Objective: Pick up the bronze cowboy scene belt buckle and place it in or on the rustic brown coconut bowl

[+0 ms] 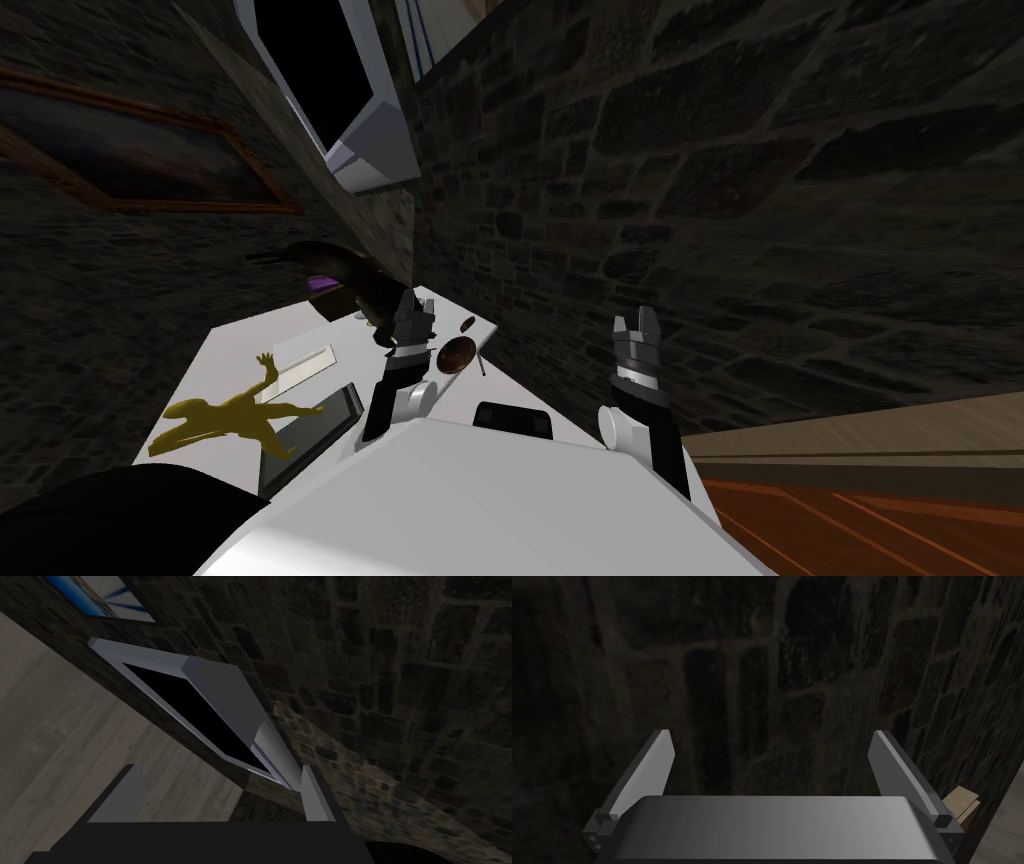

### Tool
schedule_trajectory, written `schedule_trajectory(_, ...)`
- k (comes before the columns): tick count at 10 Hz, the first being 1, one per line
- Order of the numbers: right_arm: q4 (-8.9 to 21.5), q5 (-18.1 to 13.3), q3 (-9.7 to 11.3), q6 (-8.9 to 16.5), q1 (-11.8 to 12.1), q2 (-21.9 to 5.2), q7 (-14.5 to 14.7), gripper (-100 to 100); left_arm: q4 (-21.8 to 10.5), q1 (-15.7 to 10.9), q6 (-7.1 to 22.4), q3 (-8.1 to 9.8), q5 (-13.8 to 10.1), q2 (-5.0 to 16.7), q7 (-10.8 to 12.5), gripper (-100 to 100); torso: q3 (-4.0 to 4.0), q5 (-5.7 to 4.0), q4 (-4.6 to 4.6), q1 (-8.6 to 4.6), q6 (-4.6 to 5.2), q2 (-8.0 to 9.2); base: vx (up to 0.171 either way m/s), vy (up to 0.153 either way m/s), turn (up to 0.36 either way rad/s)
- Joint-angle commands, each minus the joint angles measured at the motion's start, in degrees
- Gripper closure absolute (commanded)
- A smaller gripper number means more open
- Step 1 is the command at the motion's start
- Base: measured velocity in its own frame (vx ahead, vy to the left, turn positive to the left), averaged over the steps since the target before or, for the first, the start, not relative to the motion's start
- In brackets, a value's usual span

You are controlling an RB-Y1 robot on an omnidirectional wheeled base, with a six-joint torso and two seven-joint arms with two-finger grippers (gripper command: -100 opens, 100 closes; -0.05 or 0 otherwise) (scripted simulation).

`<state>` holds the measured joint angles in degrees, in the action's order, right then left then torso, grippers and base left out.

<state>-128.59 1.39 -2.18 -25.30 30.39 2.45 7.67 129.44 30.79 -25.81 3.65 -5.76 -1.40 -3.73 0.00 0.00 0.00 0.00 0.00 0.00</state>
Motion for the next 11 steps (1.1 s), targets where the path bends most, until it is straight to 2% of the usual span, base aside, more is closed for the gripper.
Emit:
schedule_trajectory(1,0.0,0.0,0.0,0.0,0.0,0.0,0.0,0,-1.04,-1.5,1.66,0.48,-0.2,1.77,0.56,-100,0.0,0.0,0.0,0.0,0.0,0.0,-0.021,-0.026,0.028)
schedule_trajectory(6,0.0,0.0,0.01,0.0,-0.01,0.01,0.0,0,-6.27,-8.21,8.82,2.72,-1.08,6.72,3.38,-100,0.1,-0.05,0.04,-0.24,0.0,0.17,-0.043,-0.063,0.032)
schedule_trajectory(7,0.0,0.0,0.01,0.0,-0.01,0.01,0.0,0,-6.27,-8.41,9.56,2.72,-1.08,6.72,3.38,-100,0.09,-0.06,0.04,-0.28,0.01,0.16,-0.024,-0.047,0.012)
schedule_trajectory(9,0.0,0.0,0.0,0.0,0.0,0.0,0.0,0,-9.47,-11.88,13.2,4.0,-1.57,8.61,5.1,-100,0.05,-0.03,0.02,-0.13,0.0,0.08,-0.035,-0.042,0.023)
schedule_trajectory(10,0.0,0.0,0.01,0.0,-0.01,0.01,0.0,0,-9.47,-12.31,14.16,4.0,-1.57,8.61,5.1,-100,0.07,-0.04,0.02,-0.17,0.0,0.12,-0.031,-0.041,0.016)
schedule_trajectory(11,0.0,0.0,0.0,0.0,0.0,0.0,0.0,0,-11.28,-14.43,16.16,4.71,-1.84,9.51,6.07,-100,0.06,-0.04,0.02,-0.15,0.0,0.1,-0.018,-0.038,0.021)
